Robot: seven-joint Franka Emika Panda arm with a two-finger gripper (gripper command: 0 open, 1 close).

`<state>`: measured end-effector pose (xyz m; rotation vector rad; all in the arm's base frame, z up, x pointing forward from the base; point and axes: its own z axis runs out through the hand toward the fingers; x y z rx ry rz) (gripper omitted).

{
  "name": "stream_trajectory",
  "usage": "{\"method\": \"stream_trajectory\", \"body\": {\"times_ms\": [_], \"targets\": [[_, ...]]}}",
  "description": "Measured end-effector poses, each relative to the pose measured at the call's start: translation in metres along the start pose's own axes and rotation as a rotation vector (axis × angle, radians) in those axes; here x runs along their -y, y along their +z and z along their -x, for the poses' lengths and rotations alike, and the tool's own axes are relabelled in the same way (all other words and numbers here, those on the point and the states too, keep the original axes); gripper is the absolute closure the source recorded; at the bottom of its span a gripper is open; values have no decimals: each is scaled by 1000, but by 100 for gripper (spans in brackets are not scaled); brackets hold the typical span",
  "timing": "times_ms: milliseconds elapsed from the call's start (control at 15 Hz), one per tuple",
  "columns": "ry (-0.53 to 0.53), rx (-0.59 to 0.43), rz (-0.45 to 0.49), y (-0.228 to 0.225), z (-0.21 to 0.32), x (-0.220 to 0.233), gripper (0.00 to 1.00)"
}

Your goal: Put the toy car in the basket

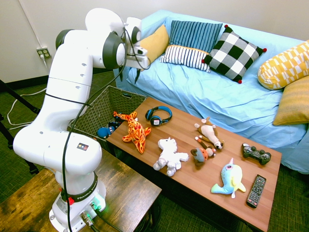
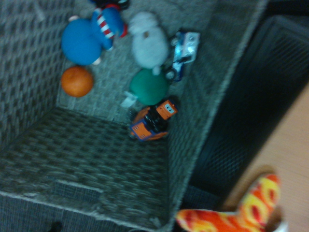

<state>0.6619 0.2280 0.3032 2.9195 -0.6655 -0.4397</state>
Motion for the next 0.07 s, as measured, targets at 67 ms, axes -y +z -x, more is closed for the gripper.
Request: {"method": "stream_trajectory", "body": {"times_ms": [67], "targets": [[43,-21,-34,-15,-29,-46,0]]}}
